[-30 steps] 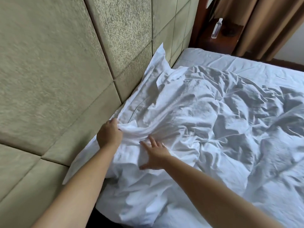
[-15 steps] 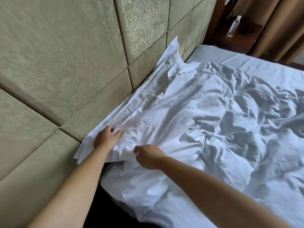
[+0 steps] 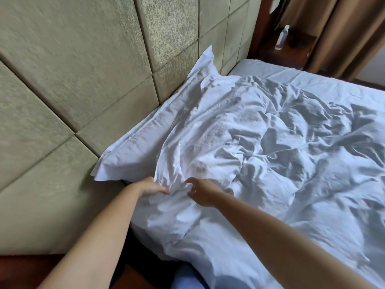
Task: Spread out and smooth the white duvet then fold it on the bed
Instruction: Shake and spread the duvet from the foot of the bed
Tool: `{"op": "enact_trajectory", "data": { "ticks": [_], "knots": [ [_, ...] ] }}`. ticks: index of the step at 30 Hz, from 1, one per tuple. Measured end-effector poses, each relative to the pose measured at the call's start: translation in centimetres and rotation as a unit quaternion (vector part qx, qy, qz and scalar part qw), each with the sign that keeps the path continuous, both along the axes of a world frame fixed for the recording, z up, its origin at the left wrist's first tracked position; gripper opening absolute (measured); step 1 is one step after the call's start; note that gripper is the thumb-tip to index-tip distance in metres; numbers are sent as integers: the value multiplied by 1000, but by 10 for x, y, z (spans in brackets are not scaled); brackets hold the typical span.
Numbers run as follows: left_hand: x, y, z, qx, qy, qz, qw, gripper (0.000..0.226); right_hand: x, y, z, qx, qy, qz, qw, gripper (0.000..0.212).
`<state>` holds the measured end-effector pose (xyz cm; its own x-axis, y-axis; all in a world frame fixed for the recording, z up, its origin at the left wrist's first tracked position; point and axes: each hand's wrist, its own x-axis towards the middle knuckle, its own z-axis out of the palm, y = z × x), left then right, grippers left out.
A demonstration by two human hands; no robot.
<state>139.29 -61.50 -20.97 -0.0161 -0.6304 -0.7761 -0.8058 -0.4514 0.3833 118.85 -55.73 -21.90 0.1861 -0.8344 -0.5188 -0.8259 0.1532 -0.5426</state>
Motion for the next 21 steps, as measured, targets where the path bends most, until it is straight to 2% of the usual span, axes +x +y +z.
{"op": "enact_trajectory", "data": {
  "ticks": [2, 4, 6, 7, 10, 12, 14, 17, 19, 21],
  "knots": [
    [-4, 11, -5, -25, 3, 5, 1000, 84, -4, 15, -11, -1, -1, -15, 1000, 49],
    [-5, 22, -21, -39, 1, -1, 999, 84, -3, 30, -21, -2, 5, -21, 1000, 49],
    [-7, 34, -31, -75, 12, 7, 997, 60, 2, 43, -29, 8, 2, -22, 1000, 51],
    [-7, 37, -37, -91, 22, 28, 995, 47, 6, 48, -32, 12, 2, -13, 1000, 52],
    [-4, 36, -50, -161, 54, 146, 975, 51, 18, 53, -34, -7, 19, 28, 999, 58],
    [2, 28, -53, -227, 5, 221, 949, 40, 28, 46, -32, -44, 33, 33, 998, 61],
    [13, 16, -56, -247, -45, 266, 931, 39, 36, 33, -31, -95, 34, 12, 995, 65],
    [32, -1, -79, -174, -22, 204, 963, 40, 47, 7, -43, -111, 36, -34, 993, 74],
    [41, -4, -96, -120, -34, 90, 988, 44, 53, -8, -56, -48, 44, -46, 997, 80],
    [48, -2, -104, -73, -54, 6, 996, 55, 58, -19, -69, 9, 59, -23, 998, 85]
  ]
}}
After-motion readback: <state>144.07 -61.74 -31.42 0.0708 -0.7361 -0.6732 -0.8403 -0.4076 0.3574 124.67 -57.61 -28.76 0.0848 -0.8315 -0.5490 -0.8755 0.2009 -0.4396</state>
